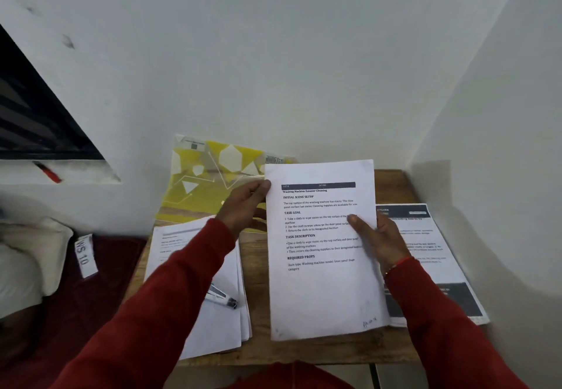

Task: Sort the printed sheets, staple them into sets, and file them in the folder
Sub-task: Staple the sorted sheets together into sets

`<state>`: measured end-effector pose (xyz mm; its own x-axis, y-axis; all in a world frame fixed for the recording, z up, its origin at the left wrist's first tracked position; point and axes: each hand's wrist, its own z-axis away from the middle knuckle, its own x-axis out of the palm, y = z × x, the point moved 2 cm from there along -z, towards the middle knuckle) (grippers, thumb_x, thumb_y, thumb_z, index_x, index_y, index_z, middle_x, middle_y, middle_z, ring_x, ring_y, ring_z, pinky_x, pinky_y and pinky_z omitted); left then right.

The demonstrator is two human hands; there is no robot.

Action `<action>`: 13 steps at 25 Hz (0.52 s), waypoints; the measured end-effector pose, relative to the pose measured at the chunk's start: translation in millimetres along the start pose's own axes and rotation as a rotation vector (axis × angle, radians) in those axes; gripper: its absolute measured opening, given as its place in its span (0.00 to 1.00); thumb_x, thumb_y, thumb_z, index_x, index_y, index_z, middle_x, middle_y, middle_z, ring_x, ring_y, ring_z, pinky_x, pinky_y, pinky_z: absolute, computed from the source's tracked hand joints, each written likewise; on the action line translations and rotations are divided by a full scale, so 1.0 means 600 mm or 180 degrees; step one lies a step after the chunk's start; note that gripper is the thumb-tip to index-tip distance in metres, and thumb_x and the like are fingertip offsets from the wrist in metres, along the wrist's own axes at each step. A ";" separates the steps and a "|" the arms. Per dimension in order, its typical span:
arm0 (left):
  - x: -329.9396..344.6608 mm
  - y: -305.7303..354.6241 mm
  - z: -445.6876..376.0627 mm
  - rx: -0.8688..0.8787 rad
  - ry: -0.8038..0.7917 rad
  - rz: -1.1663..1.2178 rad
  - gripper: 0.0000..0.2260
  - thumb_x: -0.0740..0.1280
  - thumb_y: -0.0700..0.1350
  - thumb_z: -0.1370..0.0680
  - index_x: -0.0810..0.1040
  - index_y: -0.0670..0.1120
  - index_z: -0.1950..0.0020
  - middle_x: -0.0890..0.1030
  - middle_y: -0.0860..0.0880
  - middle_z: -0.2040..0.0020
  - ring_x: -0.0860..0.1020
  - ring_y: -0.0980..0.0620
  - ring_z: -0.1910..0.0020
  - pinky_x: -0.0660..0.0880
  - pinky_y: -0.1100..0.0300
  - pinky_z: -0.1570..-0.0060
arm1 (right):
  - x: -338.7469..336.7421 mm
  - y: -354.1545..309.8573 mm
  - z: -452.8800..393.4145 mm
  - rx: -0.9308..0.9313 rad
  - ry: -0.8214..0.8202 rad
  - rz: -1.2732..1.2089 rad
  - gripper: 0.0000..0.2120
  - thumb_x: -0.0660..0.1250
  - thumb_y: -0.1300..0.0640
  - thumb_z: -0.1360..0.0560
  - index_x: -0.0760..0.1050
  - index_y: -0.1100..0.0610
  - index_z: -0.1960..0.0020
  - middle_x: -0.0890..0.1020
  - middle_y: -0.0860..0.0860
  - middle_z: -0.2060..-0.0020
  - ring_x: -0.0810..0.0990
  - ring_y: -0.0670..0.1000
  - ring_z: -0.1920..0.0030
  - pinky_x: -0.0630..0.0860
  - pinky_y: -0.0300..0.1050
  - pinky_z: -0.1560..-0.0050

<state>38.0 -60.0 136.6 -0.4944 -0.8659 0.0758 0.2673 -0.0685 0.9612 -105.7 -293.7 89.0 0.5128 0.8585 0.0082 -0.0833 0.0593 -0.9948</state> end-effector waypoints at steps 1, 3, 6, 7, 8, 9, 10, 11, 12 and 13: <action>0.006 -0.007 0.002 0.0163 0.0161 0.0000 0.10 0.62 0.50 0.18 0.80 0.47 0.47 0.81 0.47 0.57 0.79 0.49 0.70 0.75 0.59 0.74 | 0.001 0.005 0.000 0.0010 -0.0003 -0.0013 0.09 0.69 0.60 0.24 0.81 0.58 0.45 0.85 0.54 0.49 0.83 0.55 0.46 0.78 0.53 0.43; 0.010 -0.015 0.000 0.0426 0.0467 -0.0111 0.10 0.61 0.48 0.18 0.80 0.47 0.49 0.80 0.46 0.59 0.79 0.47 0.69 0.75 0.58 0.75 | 0.003 0.013 0.002 0.0030 -0.0014 -0.0051 0.08 0.70 0.59 0.25 0.82 0.56 0.45 0.85 0.53 0.48 0.83 0.57 0.45 0.78 0.54 0.42; 0.010 -0.024 -0.004 0.0686 0.0625 -0.0395 0.12 0.59 0.48 0.17 0.78 0.42 0.48 0.79 0.45 0.60 0.77 0.47 0.66 0.74 0.57 0.72 | 0.009 0.019 0.006 0.0103 -0.0017 -0.0104 0.10 0.70 0.59 0.25 0.81 0.58 0.44 0.85 0.53 0.49 0.83 0.56 0.46 0.78 0.55 0.42; 0.010 -0.028 -0.005 0.0782 0.0669 -0.0482 0.12 0.58 0.47 0.17 0.77 0.41 0.48 0.79 0.47 0.59 0.77 0.50 0.63 0.75 0.56 0.68 | 0.013 0.022 0.007 0.0128 -0.0034 -0.0120 0.09 0.70 0.59 0.25 0.81 0.58 0.45 0.85 0.53 0.50 0.83 0.56 0.47 0.78 0.55 0.42; 0.011 -0.031 -0.004 0.0876 0.0698 -0.0549 0.12 0.58 0.48 0.16 0.77 0.42 0.47 0.81 0.49 0.56 0.78 0.52 0.60 0.75 0.55 0.62 | 0.017 0.024 0.010 0.0147 -0.0057 -0.0132 0.08 0.70 0.59 0.25 0.81 0.58 0.46 0.86 0.53 0.50 0.84 0.54 0.48 0.78 0.54 0.43; 0.013 -0.035 -0.005 0.0942 0.0686 -0.0584 0.10 0.58 0.48 0.17 0.77 0.46 0.46 0.82 0.50 0.52 0.79 0.53 0.56 0.76 0.56 0.56 | 0.021 0.025 0.013 0.0149 -0.0079 -0.0147 0.08 0.70 0.60 0.25 0.81 0.57 0.47 0.86 0.52 0.51 0.84 0.53 0.49 0.78 0.52 0.44; 0.017 -0.036 -0.004 0.0964 0.0635 -0.0583 0.08 0.59 0.49 0.17 0.76 0.50 0.44 0.82 0.51 0.49 0.80 0.53 0.52 0.77 0.57 0.51 | 0.025 0.024 0.016 0.0121 -0.0086 -0.0151 0.07 0.69 0.60 0.24 0.81 0.57 0.47 0.86 0.51 0.51 0.84 0.51 0.51 0.78 0.50 0.46; 0.021 -0.038 -0.003 0.0953 0.0564 -0.0536 0.06 0.60 0.49 0.18 0.75 0.53 0.43 0.82 0.51 0.47 0.81 0.52 0.49 0.78 0.57 0.49 | 0.027 0.023 0.018 0.0069 -0.0072 -0.0153 0.07 0.69 0.61 0.24 0.81 0.56 0.47 0.86 0.50 0.52 0.84 0.49 0.51 0.77 0.48 0.48; 0.023 -0.038 -0.003 0.0922 0.0508 -0.0419 0.07 0.62 0.49 0.18 0.74 0.55 0.41 0.82 0.50 0.46 0.82 0.51 0.48 0.79 0.55 0.49 | 0.028 0.021 0.019 -0.0006 -0.0018 -0.0154 0.07 0.69 0.61 0.24 0.81 0.55 0.47 0.86 0.49 0.52 0.84 0.48 0.51 0.77 0.45 0.49; 0.024 -0.039 -0.002 0.0854 0.0476 -0.0219 0.09 0.64 0.49 0.19 0.73 0.53 0.39 0.83 0.48 0.45 0.82 0.49 0.48 0.80 0.54 0.50 | 0.027 0.016 0.019 -0.0102 0.0061 -0.0184 0.08 0.69 0.61 0.24 0.81 0.55 0.46 0.86 0.47 0.52 0.84 0.47 0.51 0.77 0.42 0.49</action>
<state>25.5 -71.6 114.6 -0.3713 -0.9284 -0.0125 -0.0001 -0.0134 0.9999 -108.2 -273.4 80.5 0.5323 0.8441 0.0641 -0.0260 0.0919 -0.9954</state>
